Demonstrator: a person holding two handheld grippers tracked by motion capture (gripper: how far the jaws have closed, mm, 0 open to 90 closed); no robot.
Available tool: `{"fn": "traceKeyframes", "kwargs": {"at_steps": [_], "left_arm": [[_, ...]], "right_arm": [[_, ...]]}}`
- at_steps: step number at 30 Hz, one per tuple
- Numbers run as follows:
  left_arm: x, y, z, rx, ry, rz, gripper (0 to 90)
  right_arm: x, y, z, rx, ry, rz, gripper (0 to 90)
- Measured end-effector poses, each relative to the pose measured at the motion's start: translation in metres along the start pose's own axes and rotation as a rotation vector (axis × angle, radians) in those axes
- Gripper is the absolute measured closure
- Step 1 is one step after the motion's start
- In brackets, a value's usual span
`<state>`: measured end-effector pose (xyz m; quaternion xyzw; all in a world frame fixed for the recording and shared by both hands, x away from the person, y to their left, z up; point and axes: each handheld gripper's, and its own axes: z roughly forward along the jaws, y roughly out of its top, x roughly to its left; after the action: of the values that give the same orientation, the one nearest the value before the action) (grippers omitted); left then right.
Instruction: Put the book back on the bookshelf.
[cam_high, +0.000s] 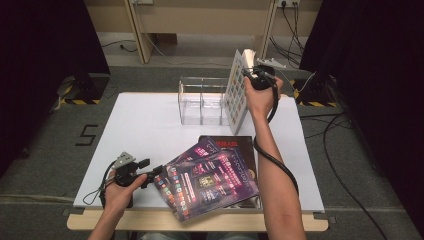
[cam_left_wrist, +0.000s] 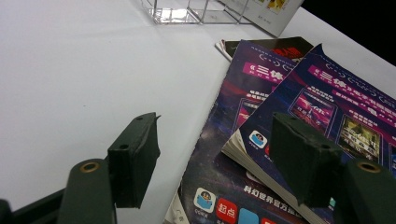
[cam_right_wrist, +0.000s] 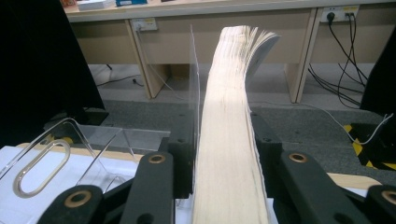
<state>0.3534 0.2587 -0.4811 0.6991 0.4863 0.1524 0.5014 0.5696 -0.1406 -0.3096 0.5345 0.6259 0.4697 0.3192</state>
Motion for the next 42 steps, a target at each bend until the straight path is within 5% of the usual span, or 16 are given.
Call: {"fn": "traceKeyframes", "kwargs": {"at_steps": [42], "left_arm": [[-0.004,0.001,0.001,0.002,0.008,0.027,32.1]], "right_arm": [[0.000,-0.010,-0.020,0.056,0.049,-0.036,53.1]]}}
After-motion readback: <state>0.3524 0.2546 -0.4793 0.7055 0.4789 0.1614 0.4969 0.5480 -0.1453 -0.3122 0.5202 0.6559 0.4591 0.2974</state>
